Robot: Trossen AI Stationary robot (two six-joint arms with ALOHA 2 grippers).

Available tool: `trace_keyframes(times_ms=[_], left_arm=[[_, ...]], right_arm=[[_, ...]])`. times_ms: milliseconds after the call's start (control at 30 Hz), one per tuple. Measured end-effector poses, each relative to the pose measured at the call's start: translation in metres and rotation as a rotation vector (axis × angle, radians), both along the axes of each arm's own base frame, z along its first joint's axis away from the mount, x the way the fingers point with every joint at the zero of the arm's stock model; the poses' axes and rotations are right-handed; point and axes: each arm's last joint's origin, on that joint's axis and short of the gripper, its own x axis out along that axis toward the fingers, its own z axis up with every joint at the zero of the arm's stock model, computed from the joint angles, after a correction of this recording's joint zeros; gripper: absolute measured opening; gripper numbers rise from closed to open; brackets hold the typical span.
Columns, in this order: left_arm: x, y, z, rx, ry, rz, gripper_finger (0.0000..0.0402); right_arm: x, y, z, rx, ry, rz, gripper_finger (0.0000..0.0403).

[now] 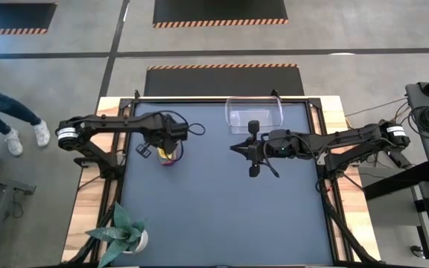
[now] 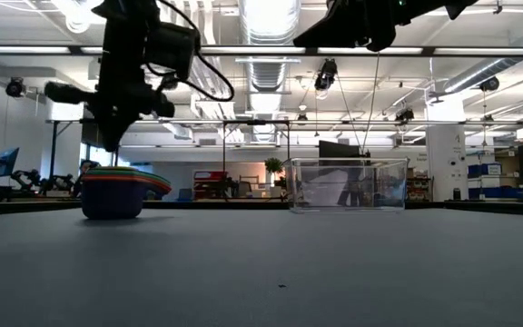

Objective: Nest measuring cups in basket
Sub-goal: Stack the yellow measuring cup on top of the blue measuring cup

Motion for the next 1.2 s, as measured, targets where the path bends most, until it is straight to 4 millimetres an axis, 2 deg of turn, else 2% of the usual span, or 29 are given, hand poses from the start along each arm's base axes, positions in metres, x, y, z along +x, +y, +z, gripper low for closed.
trace_keyframes(times_ms=[167, 500, 933, 1200], left_arm=[[-0.008, 0.001, -0.005, -0.162, 0.017, 0.050, 0.0000], [-0.018, 0.002, -0.031, -0.182, 0.067, 0.041, 0.0000], [-0.014, 0.005, -0.037, -0.138, -0.004, 0.084, 0.0000], [-0.008, 0.012, -0.037, 0.015, -0.074, 0.109, 0.0000]], right_arm=[[0.000, 0.000, -0.001, -0.001, 0.009, 0.000, 0.0009], [0.000, 0.000, -0.001, -0.003, 0.010, 0.001, 0.0009], [0.000, 0.000, -0.001, -0.003, 0.010, 0.000, 0.0009], [0.000, 0.000, -0.001, -0.003, 0.010, 0.000, 0.0009]])
